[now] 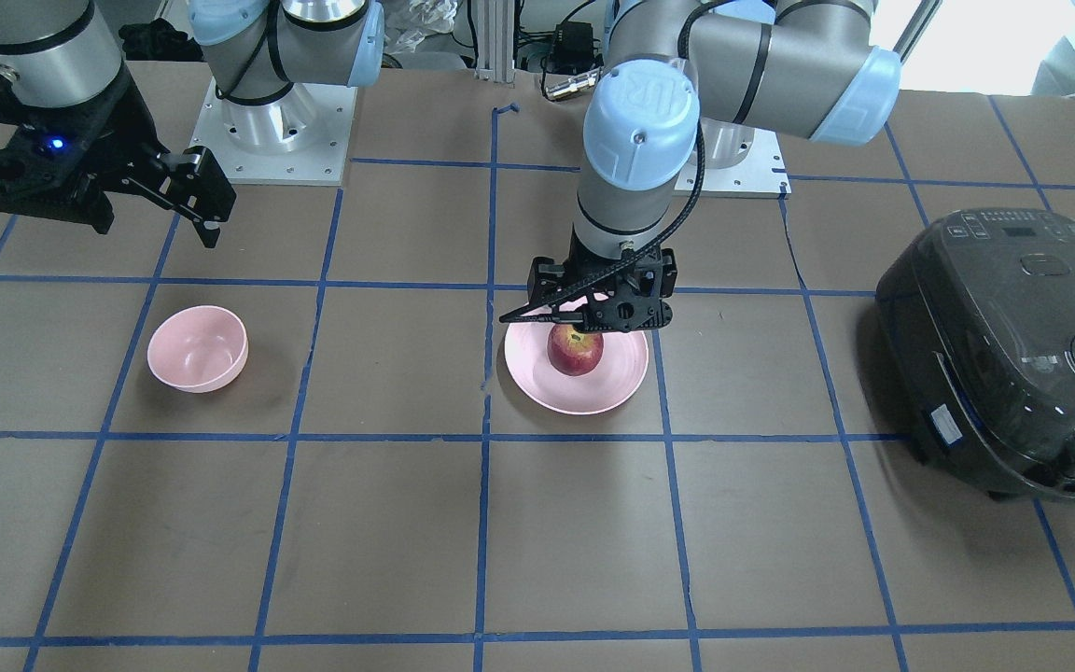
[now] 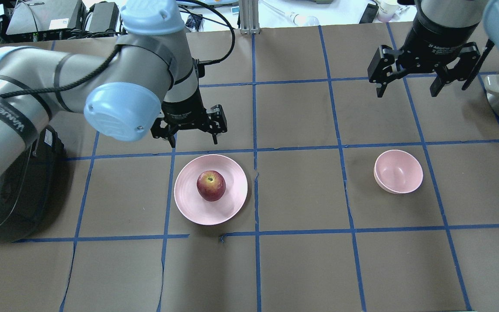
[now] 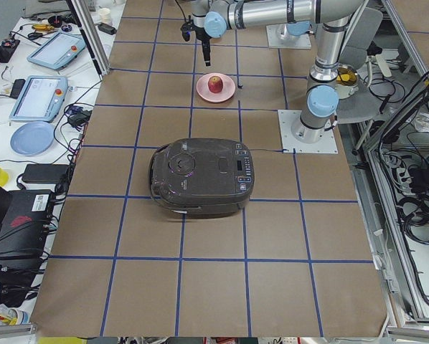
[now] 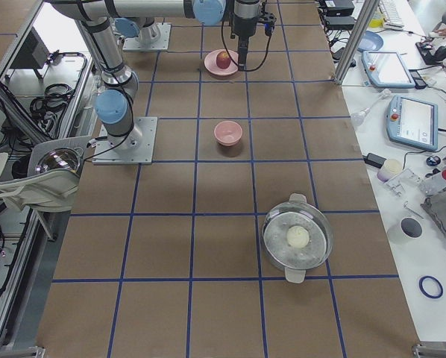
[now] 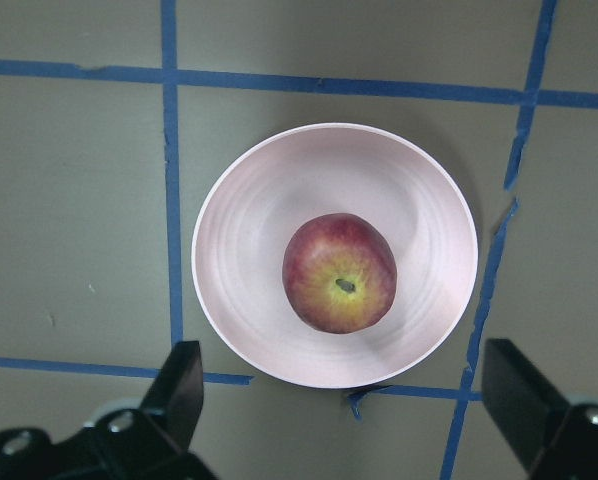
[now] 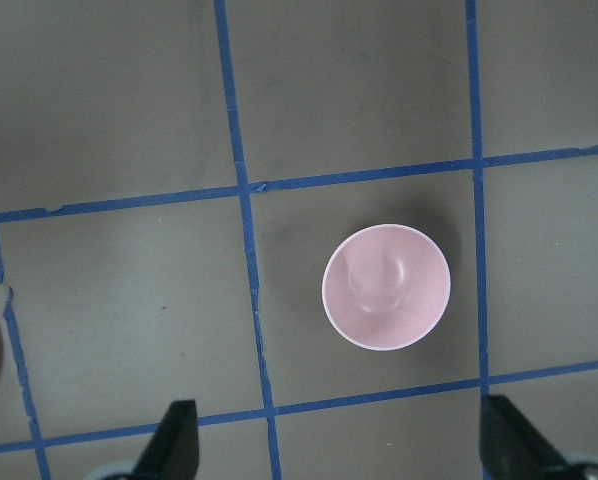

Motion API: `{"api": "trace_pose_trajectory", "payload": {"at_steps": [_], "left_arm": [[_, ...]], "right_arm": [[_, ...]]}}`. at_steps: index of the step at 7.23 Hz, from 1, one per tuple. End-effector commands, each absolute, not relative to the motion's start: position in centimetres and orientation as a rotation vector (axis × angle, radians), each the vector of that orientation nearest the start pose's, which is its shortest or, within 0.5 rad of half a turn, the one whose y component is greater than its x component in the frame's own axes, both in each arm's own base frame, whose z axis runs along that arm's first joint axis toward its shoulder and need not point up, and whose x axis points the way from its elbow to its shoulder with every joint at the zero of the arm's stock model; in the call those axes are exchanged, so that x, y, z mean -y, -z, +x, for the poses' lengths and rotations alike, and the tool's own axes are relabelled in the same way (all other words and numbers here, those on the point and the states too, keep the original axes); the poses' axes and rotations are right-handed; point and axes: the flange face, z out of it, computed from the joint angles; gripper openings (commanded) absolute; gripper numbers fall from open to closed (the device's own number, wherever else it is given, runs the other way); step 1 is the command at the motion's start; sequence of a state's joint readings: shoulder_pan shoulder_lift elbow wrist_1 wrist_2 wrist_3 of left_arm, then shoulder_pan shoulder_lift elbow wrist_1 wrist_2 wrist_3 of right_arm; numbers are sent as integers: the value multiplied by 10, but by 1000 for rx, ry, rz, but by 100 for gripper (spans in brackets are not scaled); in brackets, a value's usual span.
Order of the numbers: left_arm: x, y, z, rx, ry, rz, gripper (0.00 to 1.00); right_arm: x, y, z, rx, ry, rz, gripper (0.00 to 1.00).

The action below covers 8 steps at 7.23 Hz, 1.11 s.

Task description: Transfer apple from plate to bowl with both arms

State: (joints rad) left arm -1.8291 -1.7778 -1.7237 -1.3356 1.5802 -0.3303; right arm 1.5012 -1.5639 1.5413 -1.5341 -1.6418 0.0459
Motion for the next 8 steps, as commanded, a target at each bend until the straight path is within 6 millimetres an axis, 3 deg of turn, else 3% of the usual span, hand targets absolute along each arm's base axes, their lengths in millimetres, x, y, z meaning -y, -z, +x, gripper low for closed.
{"api": "trace_pose_trajectory", "payload": {"at_steps": [1,2,4,6,8], "left_arm": [[482,-279,-276,-3094,-159,-61,100],[477,-260,-275,-3089,-174,-46,100],[463,-231,-272,-3096,-147,-18,100],[458,-207,-270,-3099,-131,-20,100],[456,-196,-270,-3091,-167,-4,100]], "right_arm": [[520,-483,35,-3214,6,314,100],[527,-460,6,-3212,-54,239,100],[524,-398,-34,-3176,-208,332,100],[516,-317,-35,-3153,-251,329,100],[496,-257,-29,-3142,-308,273,100]]}}
